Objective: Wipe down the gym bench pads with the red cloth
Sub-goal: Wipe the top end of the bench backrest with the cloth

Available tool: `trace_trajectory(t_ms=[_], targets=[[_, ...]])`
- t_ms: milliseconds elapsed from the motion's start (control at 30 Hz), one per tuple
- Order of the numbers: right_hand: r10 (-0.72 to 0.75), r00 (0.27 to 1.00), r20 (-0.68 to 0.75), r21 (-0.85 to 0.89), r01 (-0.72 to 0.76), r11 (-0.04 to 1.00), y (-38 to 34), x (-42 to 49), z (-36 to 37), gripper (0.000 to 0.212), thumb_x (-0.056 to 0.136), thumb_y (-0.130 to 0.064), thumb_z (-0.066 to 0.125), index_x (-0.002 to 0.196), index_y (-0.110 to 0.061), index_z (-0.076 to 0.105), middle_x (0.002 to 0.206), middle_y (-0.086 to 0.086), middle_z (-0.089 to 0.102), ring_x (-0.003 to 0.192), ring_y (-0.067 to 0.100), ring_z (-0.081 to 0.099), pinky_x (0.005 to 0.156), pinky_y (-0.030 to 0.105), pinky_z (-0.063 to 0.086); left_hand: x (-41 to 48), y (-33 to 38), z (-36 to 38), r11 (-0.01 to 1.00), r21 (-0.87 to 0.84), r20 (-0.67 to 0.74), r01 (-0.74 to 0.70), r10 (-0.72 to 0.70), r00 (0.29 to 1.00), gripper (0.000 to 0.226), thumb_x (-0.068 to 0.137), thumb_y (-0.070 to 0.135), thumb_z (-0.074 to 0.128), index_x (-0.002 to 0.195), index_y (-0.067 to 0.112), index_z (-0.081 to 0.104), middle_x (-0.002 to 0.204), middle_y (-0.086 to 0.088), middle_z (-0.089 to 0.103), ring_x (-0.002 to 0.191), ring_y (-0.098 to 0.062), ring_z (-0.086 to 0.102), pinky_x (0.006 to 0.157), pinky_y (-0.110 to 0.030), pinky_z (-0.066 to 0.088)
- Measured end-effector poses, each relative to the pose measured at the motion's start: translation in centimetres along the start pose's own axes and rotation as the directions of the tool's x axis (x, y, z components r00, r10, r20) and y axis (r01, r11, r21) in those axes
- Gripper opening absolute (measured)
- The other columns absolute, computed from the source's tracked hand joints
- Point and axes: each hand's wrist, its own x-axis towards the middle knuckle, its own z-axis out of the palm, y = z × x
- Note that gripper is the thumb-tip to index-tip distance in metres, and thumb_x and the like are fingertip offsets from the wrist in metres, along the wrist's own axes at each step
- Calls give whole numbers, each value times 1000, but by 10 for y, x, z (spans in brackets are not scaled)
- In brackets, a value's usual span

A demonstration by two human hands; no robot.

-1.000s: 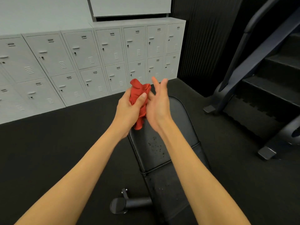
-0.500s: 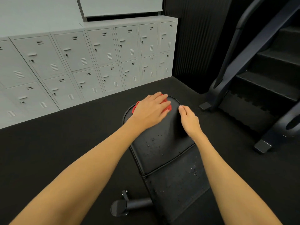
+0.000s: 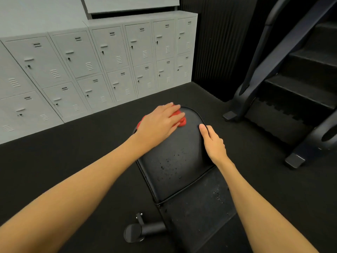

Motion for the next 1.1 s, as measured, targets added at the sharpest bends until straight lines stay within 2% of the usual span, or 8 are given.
trace_trajectory(t_ms=[100, 167, 300, 400, 533, 700, 933, 1100], targets=[[-10, 999, -49, -14, 9, 1000, 1, 1, 2, 60, 75, -90, 16, 103, -49, 50, 92, -22, 57, 89, 17, 49, 78, 40, 31, 52, 20, 13, 996, 6, 51, 87, -87, 995, 37, 106, 29, 45, 136, 16, 61, 147, -10, 52, 137, -29, 45, 109, -37, 34], [-22, 996, -83, -22, 20, 1000, 1, 2, 3, 58, 74, -91, 15, 98, -52, 50, 87, -24, 58, 79, 9, 47, 75, 39, 30, 62, 30, 20, 998, 9, 76, 56, -56, 995, 40, 107, 31, 39, 137, 15, 59, 147, -9, 50, 138, -27, 41, 111, -38, 30], [-22, 991, -129, -15, 20, 1000, 4, 0, 3, 53, 73, -92, 18, 93, -57, 53, 81, -27, 60, 77, 1, 49, 74, 36, 31, 14, 25, 13, 980, -52, 78, -191, 195, 978, 32, 96, 16, 65, 125, 6, 69, 134, -13, 64, 131, -34, 54, 108, -45, 44], [-10, 993, -115, 8, 11, 1000, 4, -1, 3, 51, 74, -90, 20, 96, -59, 53, 83, -32, 58, 81, 2, 49, 79, 37, 30, -23, 3, -3, 972, -57, 52, -226, 229, 972, 33, 83, 9, 79, 115, 8, 75, 126, -11, 69, 122, -34, 63, 99, -46, 51], [-13, 993, -115, -2, 13, 1000, 6, -1, 3, 57, 75, -89, 16, 105, -55, 50, 85, -34, 50, 92, 12, 40, 84, 39, 27, -14, -15, -12, 996, -34, 79, -83, 85, 993, 31, 93, 15, 70, 124, 14, 71, 136, -10, 63, 129, -33, 57, 105, -48, 46], [-17, 994, -110, -18, 15, 1000, 4, -1, 2, 56, 77, -88, 17, 104, -53, 51, 86, -28, 54, 90, 13, 44, 81, 39, 30, 54, 14, 10, 979, -32, 68, 199, -197, 978, 38, 105, 29, 48, 136, 13, 62, 147, -10, 52, 138, -30, 45, 112, -43, 36], [-17, 990, -140, 7, 19, 1000, 6, -3, 3, 55, 76, -89, 19, 103, -57, 54, 85, -31, 56, 86, 10, 43, 80, 37, 28, -9, 27, 17, 984, -73, 21, -163, 165, 986, 31, 91, 13, 72, 120, 5, 71, 129, -15, 66, 126, -36, 59, 103, -47, 50], [3, 989, -146, 15, -1, 1000, 9, -1, 5, 58, 77, -87, 19, 103, -50, 55, 85, -29, 56, 85, 9, 43, 83, 38, 28, -49, -10, 1, 990, -24, -66, -141, 139, 988, 29, 94, 17, 64, 120, 12, 73, 131, -10, 66, 125, -33, 61, 100, -48, 52]])
